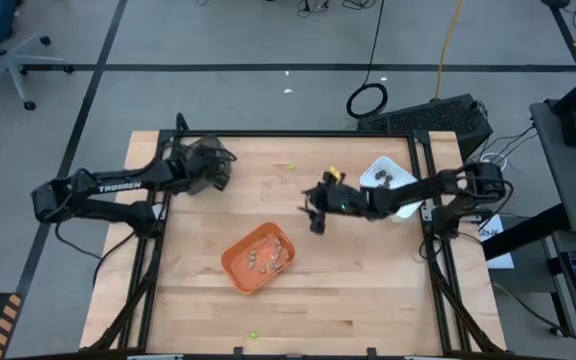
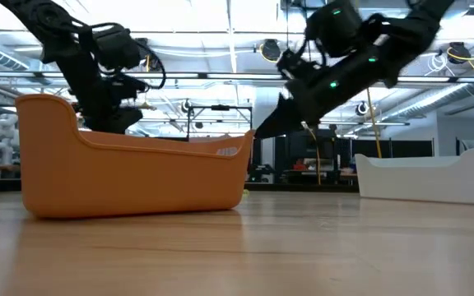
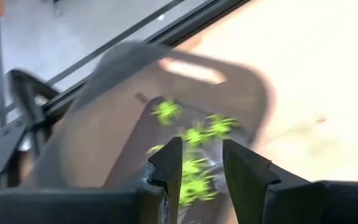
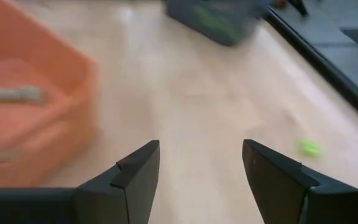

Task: Sort Halloween decoration
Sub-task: Put the green spider toy into the black bin

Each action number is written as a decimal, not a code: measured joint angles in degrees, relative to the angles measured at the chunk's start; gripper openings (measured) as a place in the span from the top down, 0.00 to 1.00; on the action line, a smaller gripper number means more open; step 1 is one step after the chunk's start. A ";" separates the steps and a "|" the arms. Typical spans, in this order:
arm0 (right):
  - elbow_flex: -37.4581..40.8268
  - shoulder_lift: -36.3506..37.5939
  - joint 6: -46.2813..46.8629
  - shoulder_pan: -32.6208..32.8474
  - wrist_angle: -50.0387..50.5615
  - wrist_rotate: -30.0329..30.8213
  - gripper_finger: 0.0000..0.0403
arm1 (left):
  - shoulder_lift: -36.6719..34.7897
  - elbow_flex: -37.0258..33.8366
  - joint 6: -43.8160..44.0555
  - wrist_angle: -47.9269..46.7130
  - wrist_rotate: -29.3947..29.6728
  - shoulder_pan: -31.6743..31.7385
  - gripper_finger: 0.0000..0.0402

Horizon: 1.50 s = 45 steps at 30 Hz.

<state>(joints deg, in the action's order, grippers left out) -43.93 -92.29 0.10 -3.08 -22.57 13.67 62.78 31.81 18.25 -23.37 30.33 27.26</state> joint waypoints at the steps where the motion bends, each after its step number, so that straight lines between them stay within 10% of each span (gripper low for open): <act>1: -1.30 0.00 -0.60 -1.53 2.59 -0.09 0.47 | -0.01 0.00 0.68 0.51 0.35 -1.48 0.72; 19: -19.26 -7.98 -14.36 -21.77 19.32 -14.64 0.47 | -0.02 0.02 13.01 7.61 13.96 -28.29 0.72; 32: -37.72 -22.90 -28.81 -27.33 41.74 -23.02 0.47 | 1.12 0.07 20.30 9.61 17.98 -38.35 0.72; 45: -40.07 -24.87 -34.99 -28.91 44.14 -27.59 0.47 | 7.67 0.07 20.42 15.15 19.69 -40.58 0.72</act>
<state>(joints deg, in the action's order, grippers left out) -84.01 -117.16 -34.89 -31.99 21.57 -13.91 70.44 31.88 38.68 -8.22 50.02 -13.32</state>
